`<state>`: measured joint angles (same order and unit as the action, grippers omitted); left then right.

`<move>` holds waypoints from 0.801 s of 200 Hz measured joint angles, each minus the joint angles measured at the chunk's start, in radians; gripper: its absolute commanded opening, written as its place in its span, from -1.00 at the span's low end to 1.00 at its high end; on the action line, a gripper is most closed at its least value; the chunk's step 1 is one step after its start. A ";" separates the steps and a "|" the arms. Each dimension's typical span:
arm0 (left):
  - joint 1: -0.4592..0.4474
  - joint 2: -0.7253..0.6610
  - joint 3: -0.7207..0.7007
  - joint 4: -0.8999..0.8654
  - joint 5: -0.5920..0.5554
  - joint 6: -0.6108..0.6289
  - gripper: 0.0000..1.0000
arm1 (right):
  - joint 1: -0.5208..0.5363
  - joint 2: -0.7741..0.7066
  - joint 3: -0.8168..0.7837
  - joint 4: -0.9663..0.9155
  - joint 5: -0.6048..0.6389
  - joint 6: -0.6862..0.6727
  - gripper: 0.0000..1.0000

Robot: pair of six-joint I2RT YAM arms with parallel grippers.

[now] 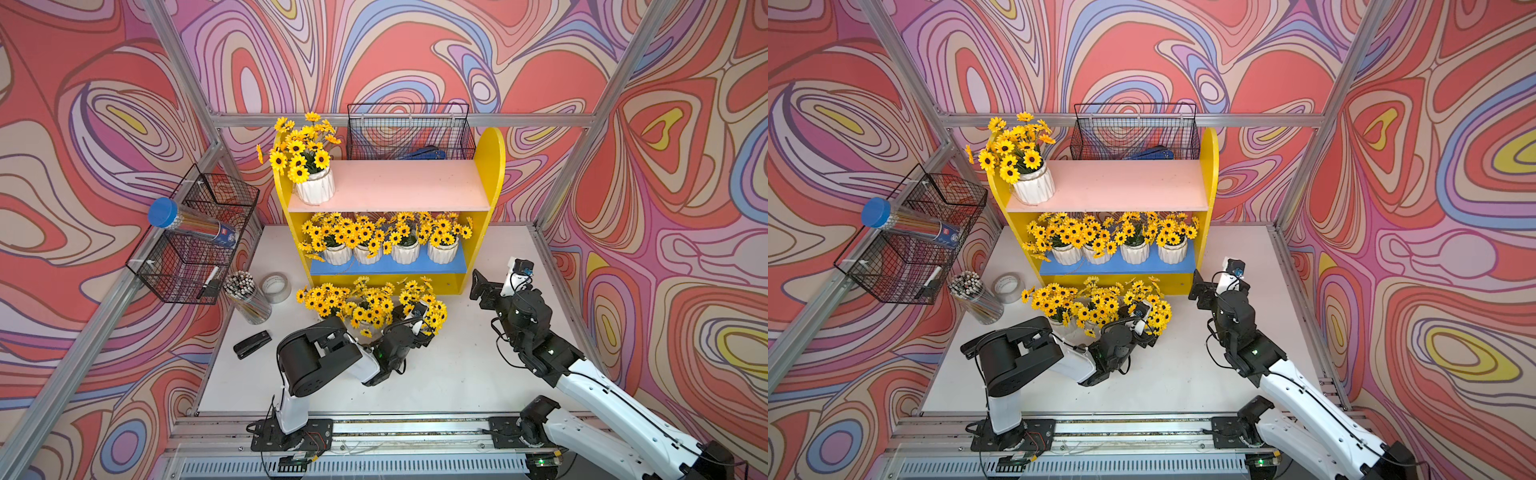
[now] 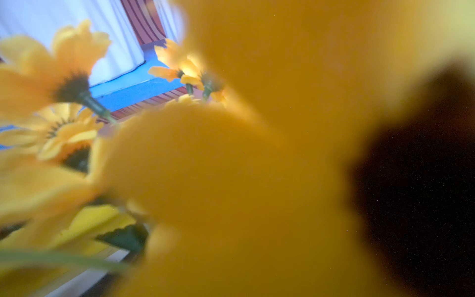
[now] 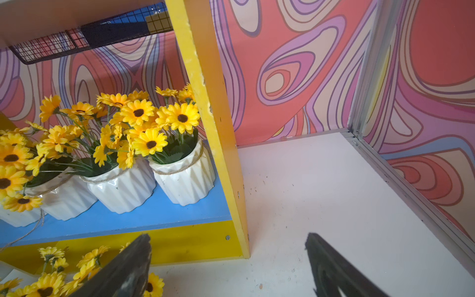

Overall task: Take the sunflower pots off the shelves
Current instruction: Place the sunflower pot at the center of the board.

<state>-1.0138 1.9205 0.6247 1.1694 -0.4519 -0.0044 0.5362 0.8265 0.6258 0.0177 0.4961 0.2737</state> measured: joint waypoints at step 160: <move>0.050 0.114 -0.021 0.140 -0.103 -0.172 -0.84 | 0.000 -0.042 -0.004 0.006 -0.037 0.001 0.94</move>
<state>-0.9642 2.0346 0.6041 1.3098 -0.5552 -0.1764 0.5362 0.7845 0.6216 0.0235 0.4595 0.2745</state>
